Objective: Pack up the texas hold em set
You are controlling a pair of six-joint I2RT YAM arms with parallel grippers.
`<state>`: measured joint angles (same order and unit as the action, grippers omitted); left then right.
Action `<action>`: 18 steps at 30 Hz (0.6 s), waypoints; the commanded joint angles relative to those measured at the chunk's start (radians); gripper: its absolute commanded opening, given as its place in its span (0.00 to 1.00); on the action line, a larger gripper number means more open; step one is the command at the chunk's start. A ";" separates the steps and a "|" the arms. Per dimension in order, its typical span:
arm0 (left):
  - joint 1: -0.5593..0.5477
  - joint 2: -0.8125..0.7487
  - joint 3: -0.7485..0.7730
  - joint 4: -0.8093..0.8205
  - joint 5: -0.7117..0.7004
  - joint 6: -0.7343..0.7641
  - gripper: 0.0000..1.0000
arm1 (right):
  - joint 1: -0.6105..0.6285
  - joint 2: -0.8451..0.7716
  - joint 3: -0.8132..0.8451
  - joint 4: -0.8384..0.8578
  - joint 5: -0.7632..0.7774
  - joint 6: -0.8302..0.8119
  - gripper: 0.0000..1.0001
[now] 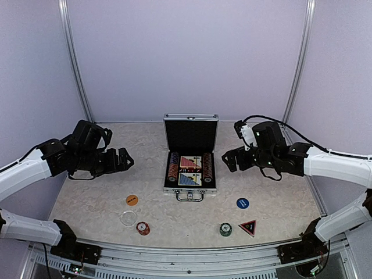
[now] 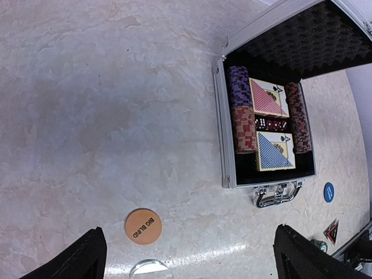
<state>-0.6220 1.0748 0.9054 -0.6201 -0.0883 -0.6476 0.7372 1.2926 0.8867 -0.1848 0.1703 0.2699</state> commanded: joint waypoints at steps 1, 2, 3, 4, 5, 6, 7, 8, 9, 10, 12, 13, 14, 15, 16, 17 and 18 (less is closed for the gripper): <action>-0.036 -0.025 -0.007 -0.075 -0.005 -0.083 0.99 | -0.003 0.027 -0.006 0.044 0.012 0.010 1.00; -0.045 -0.023 -0.013 -0.084 0.003 -0.086 0.99 | -0.003 0.036 -0.003 0.045 0.014 0.008 1.00; -0.057 -0.019 -0.019 -0.095 0.006 -0.090 0.99 | -0.003 0.045 0.001 0.045 0.015 0.007 1.00; -0.067 -0.012 -0.026 -0.108 0.008 -0.095 0.99 | -0.003 0.054 0.004 0.044 0.014 0.006 1.00; -0.077 -0.007 -0.035 -0.116 0.012 -0.099 0.99 | -0.003 0.062 0.007 0.044 0.014 0.006 1.00; -0.086 -0.002 -0.042 -0.118 0.019 -0.105 0.99 | -0.002 0.069 0.009 0.044 0.013 0.004 1.00; -0.096 0.004 -0.053 -0.121 0.031 -0.110 0.99 | -0.002 0.076 0.010 0.042 0.012 0.002 1.00; -0.102 0.008 -0.062 -0.124 0.038 -0.117 0.99 | -0.003 0.082 0.012 0.039 0.013 -0.001 1.00; -0.107 0.012 -0.073 -0.126 0.044 -0.125 0.99 | -0.004 0.086 0.013 0.034 0.017 -0.003 1.00; -0.113 0.015 -0.083 -0.129 0.051 -0.131 0.99 | -0.003 0.088 0.012 0.031 0.021 -0.006 1.00; -0.122 0.021 -0.095 -0.137 0.057 -0.144 0.99 | -0.003 0.089 0.004 0.035 0.021 -0.011 1.00; -0.128 0.025 -0.103 -0.144 0.056 -0.153 0.99 | -0.002 0.090 -0.001 0.040 0.019 -0.014 1.00; -0.133 0.028 -0.111 -0.149 0.059 -0.164 0.99 | -0.003 0.092 -0.004 0.043 0.018 -0.015 1.00; -0.136 0.030 -0.120 -0.148 0.065 -0.169 0.99 | -0.003 0.096 -0.006 0.045 0.018 -0.015 1.00; -0.139 0.032 -0.128 -0.148 0.068 -0.176 0.99 | -0.002 0.098 -0.005 0.046 0.017 -0.017 1.00; -0.143 0.035 -0.134 -0.148 0.068 -0.183 0.99 | -0.003 0.102 -0.006 0.047 0.016 -0.018 1.00; -0.149 0.038 -0.141 -0.147 0.070 -0.188 0.99 | -0.003 0.105 -0.007 0.048 0.015 -0.018 1.00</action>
<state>-0.7517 1.1023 0.7933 -0.7475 -0.0338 -0.7937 0.7372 1.3811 0.8867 -0.1585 0.1780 0.2596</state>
